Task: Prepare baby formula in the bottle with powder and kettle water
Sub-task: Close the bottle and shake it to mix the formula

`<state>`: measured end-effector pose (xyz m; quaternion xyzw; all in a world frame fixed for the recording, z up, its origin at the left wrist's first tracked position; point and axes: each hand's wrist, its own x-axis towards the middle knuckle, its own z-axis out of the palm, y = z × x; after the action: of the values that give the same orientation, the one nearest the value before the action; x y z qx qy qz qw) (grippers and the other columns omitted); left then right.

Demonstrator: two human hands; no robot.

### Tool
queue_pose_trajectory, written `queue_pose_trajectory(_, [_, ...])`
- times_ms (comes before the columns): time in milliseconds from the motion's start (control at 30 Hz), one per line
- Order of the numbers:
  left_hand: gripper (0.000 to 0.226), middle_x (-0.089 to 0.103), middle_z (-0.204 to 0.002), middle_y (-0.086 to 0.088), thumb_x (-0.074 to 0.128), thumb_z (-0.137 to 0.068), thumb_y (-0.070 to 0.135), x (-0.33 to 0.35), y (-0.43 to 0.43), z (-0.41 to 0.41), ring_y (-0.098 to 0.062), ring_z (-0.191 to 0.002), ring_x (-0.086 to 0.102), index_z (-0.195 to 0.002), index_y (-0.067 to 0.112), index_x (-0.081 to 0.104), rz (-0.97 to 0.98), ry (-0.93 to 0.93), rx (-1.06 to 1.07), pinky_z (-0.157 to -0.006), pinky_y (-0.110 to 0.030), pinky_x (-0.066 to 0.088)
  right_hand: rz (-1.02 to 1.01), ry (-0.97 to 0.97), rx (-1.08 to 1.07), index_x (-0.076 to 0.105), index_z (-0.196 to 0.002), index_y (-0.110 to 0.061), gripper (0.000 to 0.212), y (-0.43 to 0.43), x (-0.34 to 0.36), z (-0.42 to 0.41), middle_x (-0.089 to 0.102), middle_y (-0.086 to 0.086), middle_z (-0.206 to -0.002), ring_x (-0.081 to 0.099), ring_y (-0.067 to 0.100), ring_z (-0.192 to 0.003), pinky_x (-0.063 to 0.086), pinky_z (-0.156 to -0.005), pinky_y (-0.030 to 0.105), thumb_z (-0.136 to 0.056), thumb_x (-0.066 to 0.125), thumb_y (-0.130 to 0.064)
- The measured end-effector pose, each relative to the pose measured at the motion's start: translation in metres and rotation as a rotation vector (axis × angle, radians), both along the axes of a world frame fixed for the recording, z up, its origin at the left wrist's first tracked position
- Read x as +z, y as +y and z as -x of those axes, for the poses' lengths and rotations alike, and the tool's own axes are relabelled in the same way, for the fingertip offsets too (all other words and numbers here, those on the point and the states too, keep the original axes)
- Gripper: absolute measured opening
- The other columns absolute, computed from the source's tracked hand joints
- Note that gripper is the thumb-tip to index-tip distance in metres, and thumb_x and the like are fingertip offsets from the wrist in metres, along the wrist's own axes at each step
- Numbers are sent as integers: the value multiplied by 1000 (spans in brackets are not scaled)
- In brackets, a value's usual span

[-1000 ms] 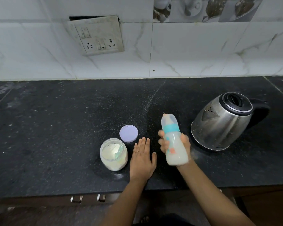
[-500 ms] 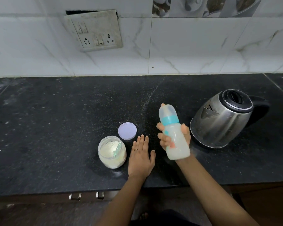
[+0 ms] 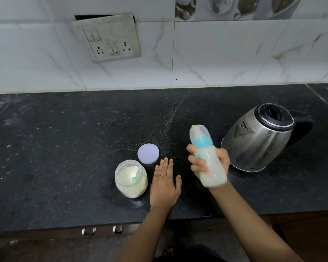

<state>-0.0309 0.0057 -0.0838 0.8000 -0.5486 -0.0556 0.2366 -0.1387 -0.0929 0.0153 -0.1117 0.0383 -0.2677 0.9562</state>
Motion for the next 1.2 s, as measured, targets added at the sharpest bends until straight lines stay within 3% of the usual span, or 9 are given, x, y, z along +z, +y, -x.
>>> queue_pose_trajectory(200, [62, 42, -148, -13, 37, -90, 39, -1, -1, 0, -22, -140, 34, -142, 6, 44, -3, 0, 5, -116, -27, 3, -110, 154, -83, 48, -129, -2, 67, -3, -7, 7, 58, 18, -126, 66, 27, -84, 57, -74, 39, -69, 73, -19])
queue_pose_trajectory(300, [62, 40, -149, -13, 36, -90, 39, -1, -1, -1, -22, -141, 31, -143, 7, 43, -4, 7, 1, -116, -27, 1, -108, 231, -150, 54, -122, -4, 73, -4, -12, 4, 63, 15, -112, 67, 25, -78, 57, -76, 47, -56, 81, -17])
queue_pose_trajectory(433, [62, 42, -148, -13, 37, -90, 38, 0, -2, 0, -23, -140, 34, -141, 5, 44, -15, 5, 5, -116, -28, 5, -45, 236, -188, 31, -143, -3, 96, -7, -3, 7, 59, 24, -116, 63, 37, -104, 50, -81, 61, -60, 78, -9])
queue_pose_trajectory(533, [62, 42, -148, -13, 37, -90, 38, -1, -2, 0, -23, -139, 35, -142, 6, 44, -3, 8, 1, -116, -30, 7, 116, 93, 39, 8, -143, -12, 92, -11, 0, 16, 52, 26, -123, 59, 37, -102, 51, -85, 55, -77, 72, -8])
queue_pose_trajectory(733, [63, 37, -151, -12, 33, -91, 40, -4, -2, 0, -21, -142, 29, -145, 8, 39, 3, 1, 6, -117, -27, 2, 35, -129, 153, 30, -135, 2, 67, -11, 19, 10, 47, 21, -125, 60, 34, -103, 54, -86, 45, -83, 67, -18])
queue_pose_trajectory(867, [64, 33, -153, -10, 30, -92, 42, -5, -2, -1, -20, -144, 25, -147, 9, 36, 4, -6, -4, -117, -27, 0, 177, -18, 112, 36, -126, 1, 55, -10, 13, 12, 55, 19, -115, 63, 27, -84, 56, -69, 34, -83, 63, -19])
queue_pose_trajectory(1000, [64, 33, -153, -10, 30, -92, 41, -3, -1, -1, -19, -144, 25, -147, 9, 36, -5, -2, -1, -118, -28, 3, -48, -51, 24, 31, -134, -5, 75, -15, 0, 13, 54, 19, -112, 64, 25, -86, 57, -74, 40, -75, 76, -16])
queue_pose_trajectory(1100, [63, 38, -150, -12, 34, -91, 40, -3, -2, -1, -21, -141, 31, -144, 7, 40, -13, 4, -5, -117, -29, 6, 128, 59, 3, 33, -126, -3, 59, -9, 8, 14, 50, 18, -110, 60, 23, -83, 54, -71, 33, -80, 68, -14])
queue_pose_trajectory(1200, [63, 39, -150, -12, 34, -90, 40, -3, -3, -1, -22, -140, 33, -143, 7, 41, -16, -3, 4, -116, -30, 7, 20, 143, -147, 40, -125, -5, 77, -17, 4, 8, 60, 13, -100, 64, 19, -77, 56, -65, 31, -64, 84, -17])
